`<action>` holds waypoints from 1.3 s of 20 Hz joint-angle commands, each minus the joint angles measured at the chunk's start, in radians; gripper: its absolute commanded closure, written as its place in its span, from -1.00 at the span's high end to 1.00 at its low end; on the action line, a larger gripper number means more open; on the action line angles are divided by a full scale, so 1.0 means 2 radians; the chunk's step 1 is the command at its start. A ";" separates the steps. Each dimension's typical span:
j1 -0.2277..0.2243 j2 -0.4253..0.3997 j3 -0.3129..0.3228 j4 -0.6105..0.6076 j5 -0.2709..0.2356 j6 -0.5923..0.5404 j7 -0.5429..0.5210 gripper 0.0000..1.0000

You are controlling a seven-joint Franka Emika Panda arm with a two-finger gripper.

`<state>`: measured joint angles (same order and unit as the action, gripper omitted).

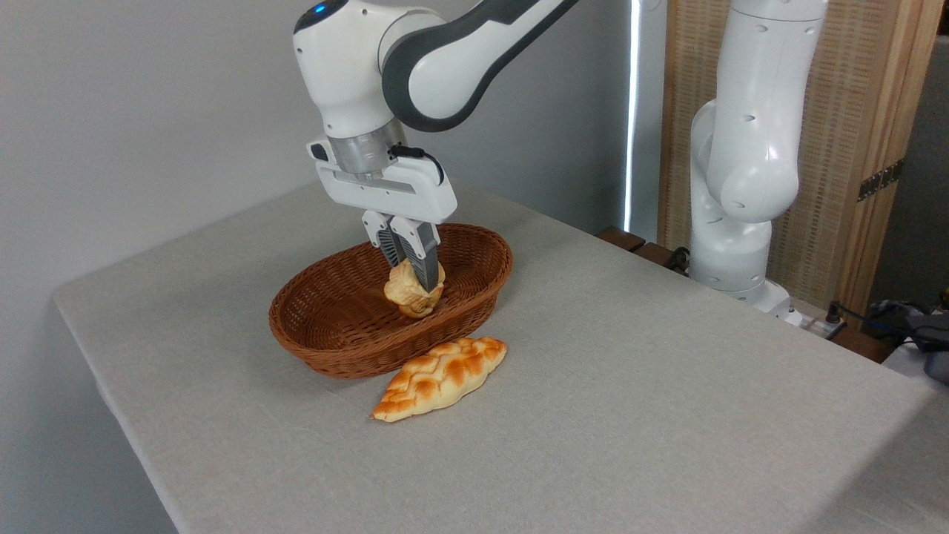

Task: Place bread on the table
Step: 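Close the gripper on the round bun, then lift the bun out of the basket and carry it past the rim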

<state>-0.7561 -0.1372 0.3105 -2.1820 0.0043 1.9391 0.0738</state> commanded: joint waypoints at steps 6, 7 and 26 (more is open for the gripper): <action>-0.003 -0.035 0.054 0.056 0.005 -0.060 0.049 -0.78; -0.003 -0.040 0.064 0.069 0.006 -0.070 0.068 -0.75; 0.042 -0.060 0.083 0.133 0.108 -0.187 0.206 1.00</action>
<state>-0.6885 -0.2594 0.4854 -1.9324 0.2063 1.5895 0.4672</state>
